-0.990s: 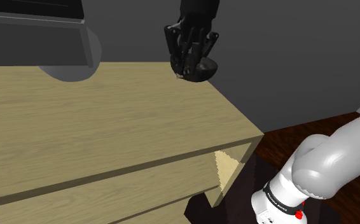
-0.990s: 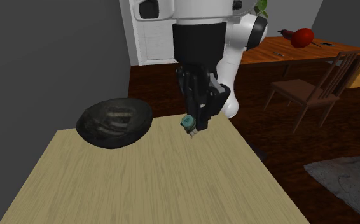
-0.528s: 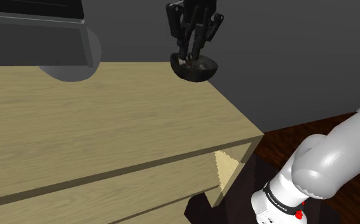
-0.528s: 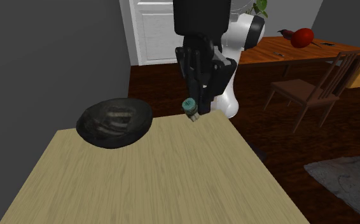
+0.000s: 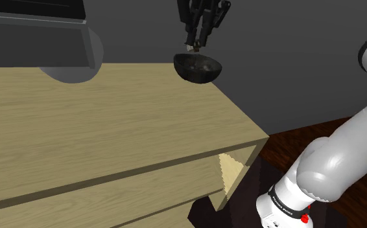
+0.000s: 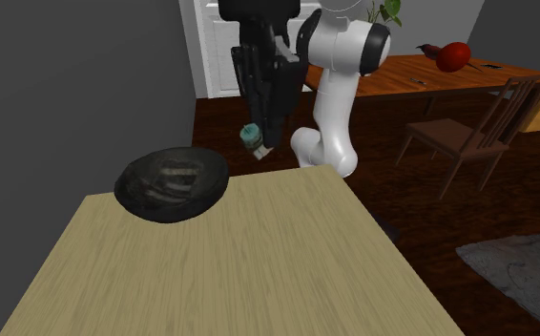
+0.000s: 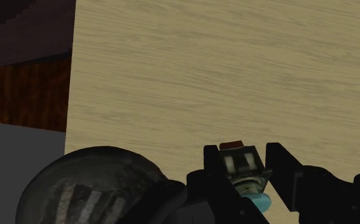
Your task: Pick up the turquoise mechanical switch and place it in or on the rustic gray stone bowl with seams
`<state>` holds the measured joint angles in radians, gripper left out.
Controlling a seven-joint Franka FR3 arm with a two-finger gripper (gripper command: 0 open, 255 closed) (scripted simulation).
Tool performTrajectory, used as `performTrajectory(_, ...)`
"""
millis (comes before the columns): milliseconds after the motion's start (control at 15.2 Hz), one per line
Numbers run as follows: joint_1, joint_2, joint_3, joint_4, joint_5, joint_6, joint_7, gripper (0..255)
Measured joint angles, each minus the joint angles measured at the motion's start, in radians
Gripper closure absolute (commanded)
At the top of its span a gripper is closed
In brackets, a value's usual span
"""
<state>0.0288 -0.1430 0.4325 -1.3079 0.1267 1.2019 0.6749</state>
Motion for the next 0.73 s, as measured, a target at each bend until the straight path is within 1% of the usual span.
performTrajectory(330, -0.05, 0.028, -0.071, 0.033, -0.017, -0.018, -0.124, 255)
performTrajectory(462, -0.067, 0.066, -0.092, 0.086, -0.032, -0.039, -0.165, 255)
performTrajectory(726, -0.107, 0.117, -0.137, 0.132, -0.051, -0.043, -0.257, 255)
